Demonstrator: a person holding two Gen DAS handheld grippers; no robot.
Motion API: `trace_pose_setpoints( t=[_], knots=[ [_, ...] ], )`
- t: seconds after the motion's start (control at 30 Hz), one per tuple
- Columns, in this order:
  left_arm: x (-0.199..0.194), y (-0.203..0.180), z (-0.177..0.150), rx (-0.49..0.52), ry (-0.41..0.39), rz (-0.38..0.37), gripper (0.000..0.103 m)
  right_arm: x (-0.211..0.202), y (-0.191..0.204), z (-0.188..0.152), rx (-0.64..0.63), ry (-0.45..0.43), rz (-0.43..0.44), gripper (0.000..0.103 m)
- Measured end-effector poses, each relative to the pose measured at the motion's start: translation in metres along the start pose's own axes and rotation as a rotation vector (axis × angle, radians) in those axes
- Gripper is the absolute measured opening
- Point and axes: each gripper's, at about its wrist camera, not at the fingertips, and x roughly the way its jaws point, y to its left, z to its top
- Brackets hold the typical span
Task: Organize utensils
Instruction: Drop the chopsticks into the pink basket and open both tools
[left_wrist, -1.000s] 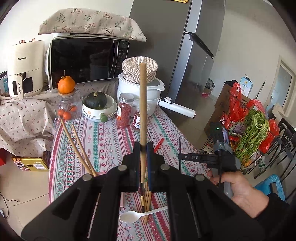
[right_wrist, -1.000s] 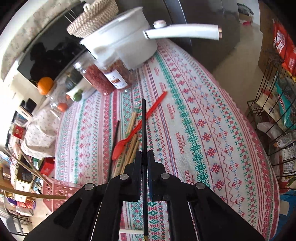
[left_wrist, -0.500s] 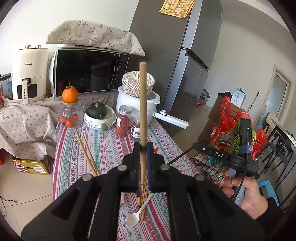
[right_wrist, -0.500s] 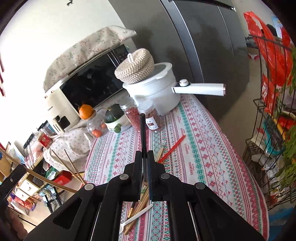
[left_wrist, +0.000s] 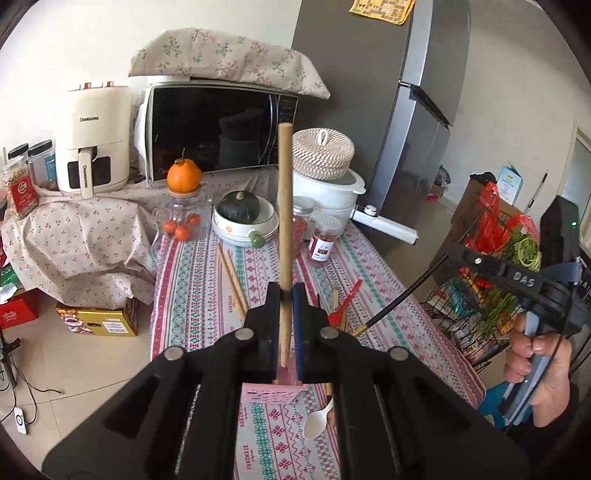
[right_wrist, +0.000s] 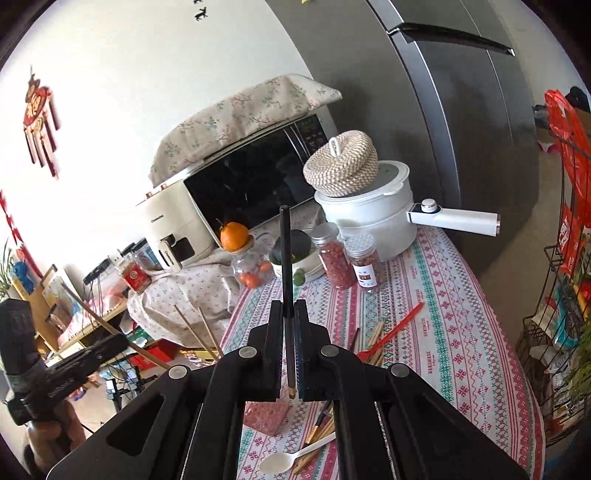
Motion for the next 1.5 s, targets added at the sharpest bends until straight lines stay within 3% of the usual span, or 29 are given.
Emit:
trace_pose_setpoints(
  t=[0.1,0.4,0.6,0.67,0.73,0.9,1.03,1.1,1.17,1.23,1.5],
  knots=[
    [0.016,0.012,-0.006,-0.018,0.041,0.043,0.008,-0.001,0.010,0.001,-0.006,-0.007,0.037,0.005],
    [0.063,0.025,-0.024,-0.031,0.079,0.030,0.011,0.018,0.038,-0.003,-0.004,0.032,0.114,0.005],
    [0.073,0.034,-0.028,-0.113,0.133,0.036,0.050,0.045,0.043,-0.010,-0.013,0.084,0.089,0.005],
    [0.067,0.033,-0.028,-0.111,0.130,0.050,0.070,0.055,0.043,-0.012,-0.016,0.103,0.076,0.005],
    [0.063,0.032,-0.029,-0.102,0.132,0.072,0.078,0.065,0.042,-0.013,-0.018,0.126,0.063,0.005],
    [0.062,0.034,-0.036,-0.095,0.177,0.098,0.083,0.097,0.038,-0.022,-0.002,0.224,0.050,0.005],
    [0.067,0.035,-0.043,-0.098,0.220,0.102,0.085,0.111,0.030,-0.024,0.041,0.254,0.072,0.006],
    [0.069,0.033,-0.045,-0.096,0.242,0.107,0.086,0.110,0.028,-0.021,0.045,0.251,0.072,0.010],
    [0.072,0.031,-0.047,-0.089,0.260,0.117,0.091,0.104,0.024,-0.018,0.053,0.231,0.075,0.037],
    [0.071,0.027,-0.048,-0.077,0.260,0.115,0.093,0.095,0.020,-0.014,0.066,0.200,0.082,0.055],
    [0.056,0.000,-0.040,-0.019,0.230,0.086,0.101,0.057,-0.005,-0.004,0.055,0.162,0.059,0.067]
  ],
)
